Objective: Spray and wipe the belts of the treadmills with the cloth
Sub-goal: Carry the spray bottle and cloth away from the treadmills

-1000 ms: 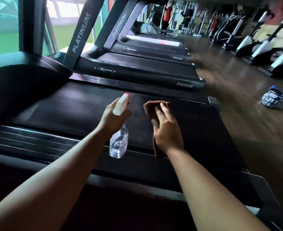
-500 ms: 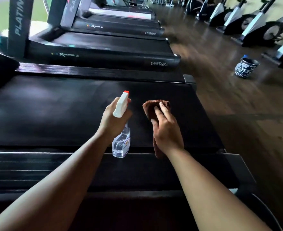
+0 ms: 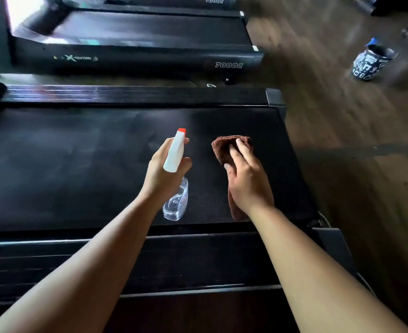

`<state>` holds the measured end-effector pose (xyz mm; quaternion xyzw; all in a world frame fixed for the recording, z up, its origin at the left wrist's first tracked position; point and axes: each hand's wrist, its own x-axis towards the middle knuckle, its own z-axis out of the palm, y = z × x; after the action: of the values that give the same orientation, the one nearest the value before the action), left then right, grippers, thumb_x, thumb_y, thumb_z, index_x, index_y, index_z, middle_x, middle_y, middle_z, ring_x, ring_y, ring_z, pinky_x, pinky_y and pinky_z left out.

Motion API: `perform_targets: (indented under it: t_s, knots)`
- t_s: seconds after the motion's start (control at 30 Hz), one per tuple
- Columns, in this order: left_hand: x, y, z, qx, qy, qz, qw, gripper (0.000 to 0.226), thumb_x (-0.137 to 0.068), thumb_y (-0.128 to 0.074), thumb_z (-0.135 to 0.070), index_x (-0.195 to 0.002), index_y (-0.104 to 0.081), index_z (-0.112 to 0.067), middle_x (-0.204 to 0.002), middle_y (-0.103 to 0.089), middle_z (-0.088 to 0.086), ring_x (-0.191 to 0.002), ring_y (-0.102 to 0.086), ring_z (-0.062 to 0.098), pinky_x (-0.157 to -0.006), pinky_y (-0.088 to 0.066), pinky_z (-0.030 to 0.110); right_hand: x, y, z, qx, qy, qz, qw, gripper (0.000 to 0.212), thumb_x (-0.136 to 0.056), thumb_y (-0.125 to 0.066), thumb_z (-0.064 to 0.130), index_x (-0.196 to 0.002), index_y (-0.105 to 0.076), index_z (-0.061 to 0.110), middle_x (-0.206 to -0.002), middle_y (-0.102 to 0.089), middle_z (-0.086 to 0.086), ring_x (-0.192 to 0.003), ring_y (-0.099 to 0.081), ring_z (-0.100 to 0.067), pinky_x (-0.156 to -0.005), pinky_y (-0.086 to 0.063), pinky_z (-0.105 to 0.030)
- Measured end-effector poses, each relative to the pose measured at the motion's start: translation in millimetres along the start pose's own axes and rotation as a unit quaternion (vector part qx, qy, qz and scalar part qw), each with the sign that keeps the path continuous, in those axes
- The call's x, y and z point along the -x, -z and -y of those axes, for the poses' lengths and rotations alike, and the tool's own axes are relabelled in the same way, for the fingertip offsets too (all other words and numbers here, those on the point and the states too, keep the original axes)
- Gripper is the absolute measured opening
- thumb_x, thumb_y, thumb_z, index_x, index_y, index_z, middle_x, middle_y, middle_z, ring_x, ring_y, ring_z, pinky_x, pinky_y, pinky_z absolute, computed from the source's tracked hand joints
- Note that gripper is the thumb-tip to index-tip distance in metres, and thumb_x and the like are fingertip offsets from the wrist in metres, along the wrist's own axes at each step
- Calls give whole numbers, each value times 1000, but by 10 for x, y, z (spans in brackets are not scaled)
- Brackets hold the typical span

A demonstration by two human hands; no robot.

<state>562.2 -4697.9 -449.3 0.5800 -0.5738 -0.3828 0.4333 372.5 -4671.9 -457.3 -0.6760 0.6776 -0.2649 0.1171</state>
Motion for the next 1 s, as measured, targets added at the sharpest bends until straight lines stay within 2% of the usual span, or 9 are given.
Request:
perform_targets:
  t_s: [0.17,0.27,0.43,0.6,0.8,1.0]
  knots:
    - [153,203,-947,-26,27,-4,999,40,-84,-64,-8,-114,-64,-34,-73,-57,-12,-62,-51,6,-56,-44,18,-124,925,290,-5,-3,14,1000,46,-99,-56,18,-143,-49,5,-157,-36,-10,-141,-38,-31,-115,-29,-35]
    - [239,289,-1540,-29,37,-6,999,41,-84,-65,-8,-114,-64,-35,-77,-59,-11,-64,-52,6,-56,-45,19,-181,1533,478,-14,-6,14,1000,46,-99,-56,18,-143,-50,5,-157,-36,-10,-141,-39,-31,-115,-32,-38]
    - [333,330,-2547,-22,33,-8,999,41,-82,-64,-9,-112,-65,-37,-75,-61,-13,-66,-54,9,-60,-48,25,-252,2546,688,-12,2,21,1000,46,-101,-54,19,-144,-48,6,-158,-34,-9,-143,-36,-29,-116,-25,-33]
    - [359,180,-3360,-29,14,-11,999,39,-82,-66,-12,-113,-65,-35,-77,-62,-21,-69,-57,4,-65,-46,19,-314,3405,723,-15,7,7,1000,46,-101,-52,19,-146,-46,7,-160,-32,-7,-145,-32,-27,-117,-27,-37]
    - [347,-154,-3974,-12,-11,12,1000,41,-82,-66,-12,-115,-64,-35,-87,-63,-20,-73,-58,7,-69,-49,29,-362,4016,585,4,4,-7,1000,47,-101,-52,19,-147,-45,9,-160,-30,-5,-146,-30,-26,-114,-20,-28]
    - [310,-565,-4342,-6,-49,115,992,39,-86,-65,-16,-118,-61,-38,-82,-62,-23,-69,-60,7,-60,-49,23,-296,4387,343,22,-20,-47,998,46,-99,-54,15,-144,-48,7,-159,-33,-6,-144,-34,-27,-116,-29,-36]
